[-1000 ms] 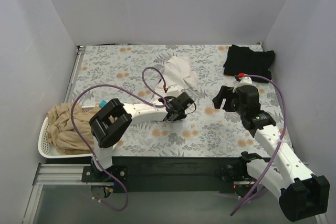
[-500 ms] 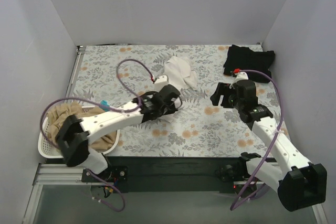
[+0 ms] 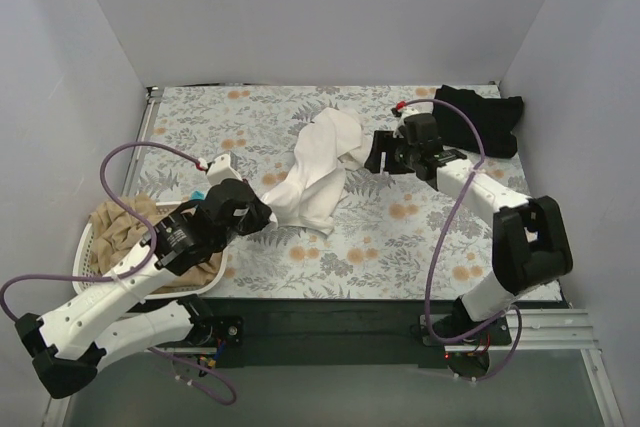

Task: Fold and stack the t-shirts
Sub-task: Flatten the tshirt out

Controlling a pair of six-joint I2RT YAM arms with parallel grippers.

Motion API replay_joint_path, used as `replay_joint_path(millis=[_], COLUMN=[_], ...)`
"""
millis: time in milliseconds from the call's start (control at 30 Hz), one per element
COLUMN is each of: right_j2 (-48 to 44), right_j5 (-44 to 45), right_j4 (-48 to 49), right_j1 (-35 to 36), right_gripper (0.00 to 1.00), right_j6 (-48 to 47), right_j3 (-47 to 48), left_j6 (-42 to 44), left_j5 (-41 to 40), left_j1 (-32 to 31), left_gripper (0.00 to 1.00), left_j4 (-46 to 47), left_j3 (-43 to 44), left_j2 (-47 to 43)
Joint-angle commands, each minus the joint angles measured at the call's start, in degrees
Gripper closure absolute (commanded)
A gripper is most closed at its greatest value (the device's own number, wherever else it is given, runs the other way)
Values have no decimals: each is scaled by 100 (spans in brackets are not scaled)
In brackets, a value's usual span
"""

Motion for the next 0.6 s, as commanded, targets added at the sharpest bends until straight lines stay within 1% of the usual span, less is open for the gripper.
replay_joint_path(millis=[0,267,433,567], right_j2=[488,1991,3009,3494], right_j5=[-164,-174,-156,-174], right_j4=[364,488,348,225], right_j1=[41,67,67,67], right_gripper=[24,25,26,27], right_j6=[-40,22,-127,-92], right_j3=[646,1947,2982,3503], left_j6=[-40,-216,-322,-330], left_j5=[-41,179,390,329], left_j1=[26,26,26,26], left_gripper=[100,100,100,100], left_j4=[-388,-572,-528,-590], left_j3=[-2,-90,-152,-169], left_j2=[-258,-240,-372,-399])
